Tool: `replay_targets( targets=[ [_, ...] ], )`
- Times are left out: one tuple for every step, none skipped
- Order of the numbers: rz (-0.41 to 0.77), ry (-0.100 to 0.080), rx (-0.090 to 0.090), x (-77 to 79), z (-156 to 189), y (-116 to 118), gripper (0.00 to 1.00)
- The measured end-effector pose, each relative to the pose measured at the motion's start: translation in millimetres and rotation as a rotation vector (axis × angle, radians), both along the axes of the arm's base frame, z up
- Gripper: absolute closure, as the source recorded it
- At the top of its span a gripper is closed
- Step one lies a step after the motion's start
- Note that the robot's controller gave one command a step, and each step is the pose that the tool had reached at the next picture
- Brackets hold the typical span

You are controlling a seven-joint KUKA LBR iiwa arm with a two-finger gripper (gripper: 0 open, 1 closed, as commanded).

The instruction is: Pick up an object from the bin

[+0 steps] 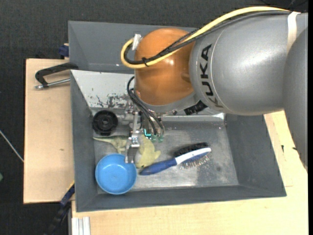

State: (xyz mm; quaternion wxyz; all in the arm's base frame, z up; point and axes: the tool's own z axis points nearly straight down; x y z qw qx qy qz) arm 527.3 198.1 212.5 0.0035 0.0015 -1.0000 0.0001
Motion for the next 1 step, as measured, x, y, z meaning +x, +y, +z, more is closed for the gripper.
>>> replay_targets(
  targets=[
    [-0.115, -0.024, 0.006, -1.1, -116.9, -8.7, 0.00]
  ],
)
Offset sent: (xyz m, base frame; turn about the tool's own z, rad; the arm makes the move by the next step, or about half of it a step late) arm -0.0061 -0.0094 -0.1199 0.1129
